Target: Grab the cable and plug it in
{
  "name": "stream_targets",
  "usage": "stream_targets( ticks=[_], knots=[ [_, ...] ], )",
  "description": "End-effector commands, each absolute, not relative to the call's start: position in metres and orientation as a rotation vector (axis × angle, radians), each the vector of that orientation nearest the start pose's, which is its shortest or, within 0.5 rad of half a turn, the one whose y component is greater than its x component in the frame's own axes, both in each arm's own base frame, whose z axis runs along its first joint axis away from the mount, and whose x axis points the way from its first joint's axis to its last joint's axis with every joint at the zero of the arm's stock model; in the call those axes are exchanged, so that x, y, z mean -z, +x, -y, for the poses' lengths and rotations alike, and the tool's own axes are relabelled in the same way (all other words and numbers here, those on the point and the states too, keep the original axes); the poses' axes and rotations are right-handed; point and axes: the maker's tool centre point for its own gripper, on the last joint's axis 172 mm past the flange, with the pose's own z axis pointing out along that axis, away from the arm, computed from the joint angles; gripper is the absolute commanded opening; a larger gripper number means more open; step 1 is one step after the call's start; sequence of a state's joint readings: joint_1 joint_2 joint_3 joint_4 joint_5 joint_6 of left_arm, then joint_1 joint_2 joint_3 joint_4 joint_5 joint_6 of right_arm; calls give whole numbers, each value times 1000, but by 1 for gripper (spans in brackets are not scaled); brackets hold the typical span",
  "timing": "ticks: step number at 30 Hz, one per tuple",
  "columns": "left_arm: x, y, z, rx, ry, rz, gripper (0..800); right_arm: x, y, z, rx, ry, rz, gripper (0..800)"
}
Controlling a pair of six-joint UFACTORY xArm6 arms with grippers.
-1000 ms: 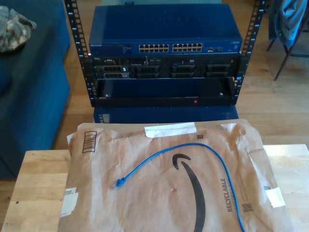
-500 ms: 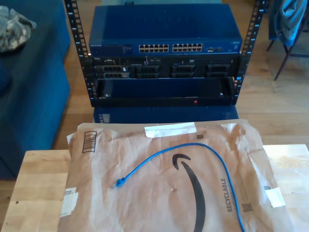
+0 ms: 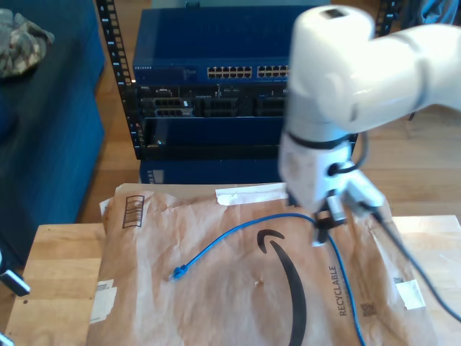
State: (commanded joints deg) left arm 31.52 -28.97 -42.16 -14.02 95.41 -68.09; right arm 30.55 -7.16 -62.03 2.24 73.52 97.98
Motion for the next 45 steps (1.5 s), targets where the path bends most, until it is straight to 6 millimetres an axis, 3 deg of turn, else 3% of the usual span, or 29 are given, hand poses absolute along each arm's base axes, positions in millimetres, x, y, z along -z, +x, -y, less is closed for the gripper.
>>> stream_targets(
  ticks=[4, 9, 15, 20, 24, 36, 42, 45],
  knots=[
    [-234, 224, -48, 738, 1895, -2291, 800, -199, 356, -276, -80, -2720, -1634, 796],
    [-224, 234, -52, 717, 1883, -2308, 800, -160, 381, -313, -46, -2701, -1571, 790],
    [-211, 244, -44, 737, 1926, -2293, 800, -124, 387, -322, -78, -2749, -1589, 752],
    [-204, 247, -44, 738, 1915, -2311, 800, -110, 372, -340, -89, -2806, -1535, 716],
    [-201, 245, -40, 751, 1928, -2304, 800, -98, 374, -348, -97, -2824, -1529, 701],
    [-197, 246, -41, 748, 1927, -2307, 800, -80, 378, -353, -106, -2852, -1524, 634],
    [-194, 246, -41, 745, 1926, -2307, 800, -80, 379, -354, -102, -2849, -1521, 595],
    [-194, 247, -42, 740, 1927, -2309, 800, -80, 381, -356, -95, -2839, -1519, 515]
  ],
)
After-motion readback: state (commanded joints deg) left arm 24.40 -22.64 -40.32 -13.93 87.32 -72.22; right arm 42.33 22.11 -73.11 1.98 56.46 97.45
